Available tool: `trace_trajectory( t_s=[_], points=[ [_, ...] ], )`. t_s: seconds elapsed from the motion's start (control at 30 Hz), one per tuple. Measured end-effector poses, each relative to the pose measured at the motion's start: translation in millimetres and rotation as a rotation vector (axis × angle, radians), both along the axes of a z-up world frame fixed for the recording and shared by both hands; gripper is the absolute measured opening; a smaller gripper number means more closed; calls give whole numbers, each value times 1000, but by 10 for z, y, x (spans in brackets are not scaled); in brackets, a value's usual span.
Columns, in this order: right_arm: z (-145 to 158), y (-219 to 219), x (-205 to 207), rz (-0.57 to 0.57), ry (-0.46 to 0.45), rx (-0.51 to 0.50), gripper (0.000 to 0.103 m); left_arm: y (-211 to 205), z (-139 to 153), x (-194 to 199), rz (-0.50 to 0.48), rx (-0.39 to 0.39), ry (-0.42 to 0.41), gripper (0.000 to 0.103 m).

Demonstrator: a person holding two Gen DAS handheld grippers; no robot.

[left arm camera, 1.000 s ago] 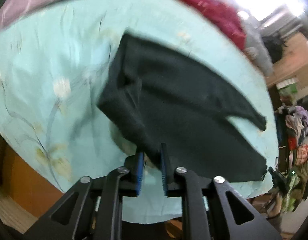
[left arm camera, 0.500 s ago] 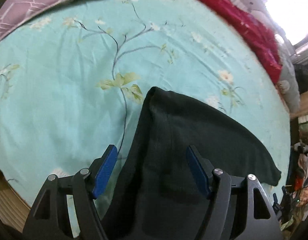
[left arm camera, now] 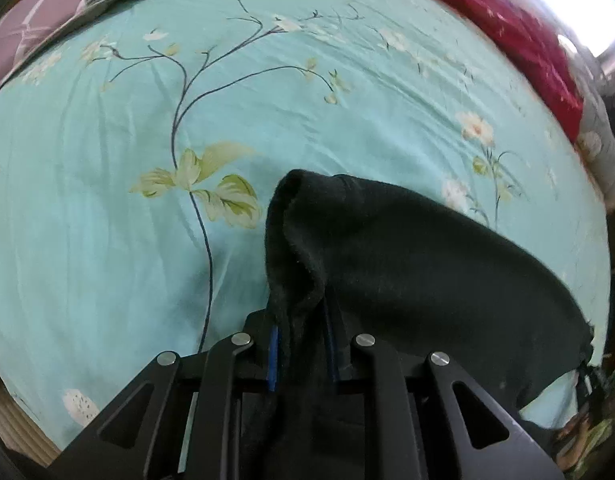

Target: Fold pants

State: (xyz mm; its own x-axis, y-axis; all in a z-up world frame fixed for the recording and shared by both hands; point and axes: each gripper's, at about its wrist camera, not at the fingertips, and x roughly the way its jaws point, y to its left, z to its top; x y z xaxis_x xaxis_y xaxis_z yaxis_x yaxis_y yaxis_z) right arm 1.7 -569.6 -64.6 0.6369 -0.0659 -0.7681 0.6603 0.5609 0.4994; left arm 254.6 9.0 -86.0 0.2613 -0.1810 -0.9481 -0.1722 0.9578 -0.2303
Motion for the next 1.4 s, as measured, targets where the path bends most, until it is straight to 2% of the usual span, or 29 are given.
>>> trace_trajectory(
  t_s=[0.03, 0.13, 0.17, 0.2, 0.23, 0.27, 0.3, 0.37, 0.43, 0.5, 0.63, 0.7, 0.9, 1.0, 1.13, 1.27, 1.3, 1.37, 1.4],
  points=[
    [30, 17, -40, -13, -31, 14, 18, 31, 15, -12, 1, -15, 1, 19],
    [86, -43, -156, -45, -41, 72, 22, 206, 185, -100, 30, -68, -6, 21],
    [122, -70, -252, -64, -44, 84, 25, 279, 275, -135, 47, -61, -23, 21],
    [138, -117, -298, -75, -45, 84, 33, 397, 395, -181, 72, -28, -56, 20],
    [169, -142, -359, -84, -44, 77, 39, 496, 482, -225, 91, -3, -77, 26],
    [223, -174, -457, -96, -36, 67, 54, 561, 540, -264, 106, 6, -90, 28],
    [268, -195, -532, -107, -28, 56, 61, 636, 592, -303, 117, 1, -96, 31],
    [330, -197, -653, -114, -36, 44, 62, 707, 664, -386, 103, -36, -99, 32],
    [379, -196, -766, -109, -40, 38, 62, 652, 707, -453, 65, -26, -100, 44],
    [400, -185, -814, -100, -30, 26, 62, 583, 723, -446, 38, -10, -100, 52],
    [393, -146, -736, -85, -28, 49, 62, 418, 589, -238, 26, -76, -45, 58],
    [411, -136, -691, -68, -24, 39, 62, 310, 491, -97, 15, -73, -3, 58],
    [481, -285, -180, 32, 33, -31, 67, 65, 411, 305, -52, -41, 22, 61],
    [431, -359, 119, 91, 76, -67, 69, 21, 439, 500, -80, -10, 9, 64],
    [334, -454, 427, 151, 112, -88, 69, -1, 367, 700, -149, -7, 34, 67],
    [200, -497, 607, 208, 122, -67, 71, -66, 250, 709, -239, -79, 44, 72],
    [151, -487, 651, 229, 123, -52, 71, -121, 206, 689, -263, -76, 39, 74],
    [111, -421, 719, 278, 130, -69, 73, -217, 175, 648, -294, -49, 14, 71],
    [122, -345, 756, 318, 147, -113, 69, -260, 179, 627, -308, -37, -6, 56]
  ],
)
